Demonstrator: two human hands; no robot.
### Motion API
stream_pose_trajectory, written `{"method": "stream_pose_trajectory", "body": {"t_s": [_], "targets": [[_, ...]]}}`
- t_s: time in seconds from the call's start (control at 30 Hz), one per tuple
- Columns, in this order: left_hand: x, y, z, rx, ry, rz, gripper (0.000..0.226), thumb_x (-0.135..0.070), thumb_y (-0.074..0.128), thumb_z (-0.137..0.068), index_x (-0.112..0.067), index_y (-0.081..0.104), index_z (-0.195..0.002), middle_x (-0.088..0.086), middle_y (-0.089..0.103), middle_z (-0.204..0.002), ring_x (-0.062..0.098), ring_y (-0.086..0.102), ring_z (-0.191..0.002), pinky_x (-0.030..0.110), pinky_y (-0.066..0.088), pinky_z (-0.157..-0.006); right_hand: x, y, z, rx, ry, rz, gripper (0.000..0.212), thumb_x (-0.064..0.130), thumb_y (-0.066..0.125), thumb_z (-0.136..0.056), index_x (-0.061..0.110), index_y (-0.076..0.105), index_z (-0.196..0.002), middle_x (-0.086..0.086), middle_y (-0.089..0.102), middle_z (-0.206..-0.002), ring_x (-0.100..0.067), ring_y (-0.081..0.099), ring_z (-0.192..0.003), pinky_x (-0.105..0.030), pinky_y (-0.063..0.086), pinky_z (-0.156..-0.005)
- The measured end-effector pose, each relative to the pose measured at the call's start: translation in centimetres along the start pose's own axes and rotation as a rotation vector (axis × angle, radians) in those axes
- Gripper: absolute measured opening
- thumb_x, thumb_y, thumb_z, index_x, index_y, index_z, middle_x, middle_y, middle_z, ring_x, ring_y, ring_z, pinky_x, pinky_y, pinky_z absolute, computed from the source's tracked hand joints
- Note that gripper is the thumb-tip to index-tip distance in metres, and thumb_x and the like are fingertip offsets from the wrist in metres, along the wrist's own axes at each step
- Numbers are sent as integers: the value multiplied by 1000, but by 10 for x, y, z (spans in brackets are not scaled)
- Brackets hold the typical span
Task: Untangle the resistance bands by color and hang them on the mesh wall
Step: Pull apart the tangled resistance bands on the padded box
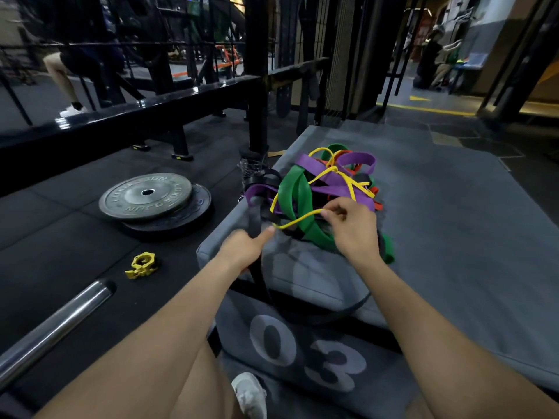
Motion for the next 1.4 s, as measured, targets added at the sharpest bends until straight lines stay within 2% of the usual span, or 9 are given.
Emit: {"method": "stream_pose_trajectory", "body": {"t_s": [0.07, 0.27, 0.37, 0.53, 0.73, 0.93, 1.07, 1.27, 1.4], "targets": [[2, -1, 1, -21, 4, -48, 66, -56, 54, -84, 1, 44, -116, 16, 60, -106, 32, 62, -95, 38, 53, -78, 1, -7, -1, -63, 15, -23, 6, 17, 63, -86, 13, 68, -86, 5, 62, -75, -10, 56, -72, -23, 42, -69], [-27, -18, 16, -308, 251, -148, 89, -31, 75, -75, -9, 17, -139, 13, 18, -137, 32, 39, -125, 41, 37, -100, 2, -15, 1, -108, -8, -7, 8, 17, 63, -85, 13, 70, -81, 4, 63, -71, -14, 55, -70, -32, 46, -77], [-48, -12, 20, -364, 487, -188, 75, -25, 79, -69, -15, 39, -132, 7, 31, -131, 25, 37, -123, 36, 35, -105, 8, -14, 1, -74, -74, 13, 6, 18, 68, -81, 16, 74, -79, 7, 63, -72, -17, 58, -77, -37, 45, -86], [-76, 21, 25, -237, 736, -291, 29, -27, 74, -74, -15, 66, -99, 2, 58, -108, 25, 52, -103, 32, 41, -88, 30, 2, 8, 97, -204, -56, 10, 12, 70, -79, 10, 75, -88, 5, 50, -77, 1, 45, -67, -4, 34, -64], [-61, 17, 11, -206, 587, -266, 18, -28, 66, -82, -14, 63, -92, 4, 55, -104, 25, 52, -103, 36, 44, -85, 8, 1, 2, 117, -120, -36, 20, 6, 65, -82, 11, 71, -100, 1, 60, -90, -1, 52, -74, -11, 39, -71], [-15, 20, 0, -75, 136, -452, 61, -35, 65, -81, -9, 38, -129, 12, 33, -134, 32, 34, -128, 41, 35, -102, -8, -9, 4, 143, -49, 77, 17, 7, 65, -83, 6, 71, -100, -4, 63, -93, -9, 54, -78, -3, 34, -65], [6, 26, -4, 29, 23, -605, 51, -47, 51, -86, -5, 60, -115, 19, 51, -128, 34, 42, -123, 39, 39, -98, -14, -14, 7, 143, -42, 194, 16, 8, 67, -81, 6, 72, -96, -6, 68, -92, -10, 54, -76, -15, 37, -70], [-11, 40, 11, 146, 20, 138, 24, -15, 40, -96, -1, 55, -85, 5, 68, -61, 16, 66, -54, 32, 57, -69, -47, -28, 13, 144, 134, 269, 7, 8, 68, -78, 9, 64, -85, -12, 66, -93, -28, 60, -85, -34, 50, -74], [-40, 59, 34, 325, 38, 390, 20, -19, 41, -98, -17, 51, -81, 1, 67, -79, 9, 64, -67, 23, 47, -63, -71, -22, 22, 324, 266, 378, 39, 35, 73, -77, 12, 44, -64, -8, 54, -75, -26, 50, -72, -30, 38, -66]]}}
Point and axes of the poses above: each hand's wrist, its own z-axis away from the middle knuckle, its own y-axis out of the palm, x = y × z, the point moved 9 cm from there along -z, towards the middle knuckle
